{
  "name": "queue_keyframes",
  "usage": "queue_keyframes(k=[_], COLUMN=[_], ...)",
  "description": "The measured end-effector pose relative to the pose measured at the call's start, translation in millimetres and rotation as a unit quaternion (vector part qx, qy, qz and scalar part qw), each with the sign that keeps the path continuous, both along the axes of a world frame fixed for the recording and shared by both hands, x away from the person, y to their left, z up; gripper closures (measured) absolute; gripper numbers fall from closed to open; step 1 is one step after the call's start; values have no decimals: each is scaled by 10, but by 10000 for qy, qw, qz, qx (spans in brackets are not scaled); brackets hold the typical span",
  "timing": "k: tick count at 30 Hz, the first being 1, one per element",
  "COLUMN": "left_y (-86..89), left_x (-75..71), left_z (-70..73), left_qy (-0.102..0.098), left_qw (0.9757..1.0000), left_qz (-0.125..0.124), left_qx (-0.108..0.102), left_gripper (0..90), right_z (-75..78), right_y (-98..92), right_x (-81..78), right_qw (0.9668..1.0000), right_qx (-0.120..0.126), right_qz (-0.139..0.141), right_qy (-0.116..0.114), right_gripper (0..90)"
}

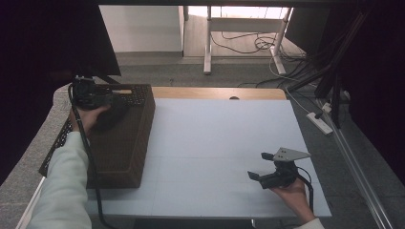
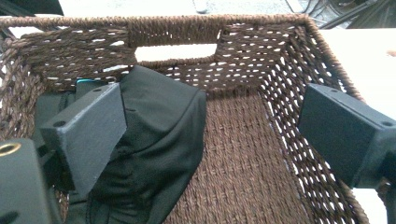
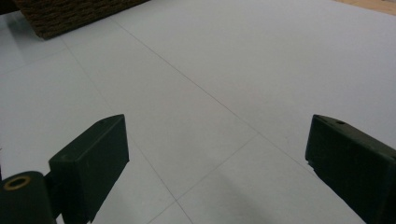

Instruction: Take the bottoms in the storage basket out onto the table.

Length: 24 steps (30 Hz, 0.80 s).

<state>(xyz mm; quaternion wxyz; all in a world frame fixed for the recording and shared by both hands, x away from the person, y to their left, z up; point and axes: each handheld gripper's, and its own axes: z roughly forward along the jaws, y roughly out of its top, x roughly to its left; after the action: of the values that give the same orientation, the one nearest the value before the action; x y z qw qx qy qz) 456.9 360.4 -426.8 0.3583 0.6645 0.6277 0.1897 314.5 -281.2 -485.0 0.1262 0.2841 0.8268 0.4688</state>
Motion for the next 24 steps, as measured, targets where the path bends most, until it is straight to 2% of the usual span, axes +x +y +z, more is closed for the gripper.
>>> queue_keyframes(k=[3, 8, 14, 24], left_y=[7, 65, 88, 86], left_x=[46, 82, 115, 137], left_z=[-43, -110, -186, -221], left_qy=[56, 88, 173, 307], left_qw=[9999, 9997, 9994, 9984], left_qz=[73, 206, 304, 372], left_qx=[59, -25, 14, 308], left_gripper=[84, 85, 81, 78], right_z=[-6, -18, -24, -40], right_y=[2, 2, -5, 7], right_x=[-7, -6, 2, 0], right_qw=[10000, 10000, 9999, 9999], right_qx=[-16, -13, -7, -65], right_qz=[-17, -29, -69, -103], right_qy=[14, 49, 76, 95], right_gripper=[61, 61, 61, 61])
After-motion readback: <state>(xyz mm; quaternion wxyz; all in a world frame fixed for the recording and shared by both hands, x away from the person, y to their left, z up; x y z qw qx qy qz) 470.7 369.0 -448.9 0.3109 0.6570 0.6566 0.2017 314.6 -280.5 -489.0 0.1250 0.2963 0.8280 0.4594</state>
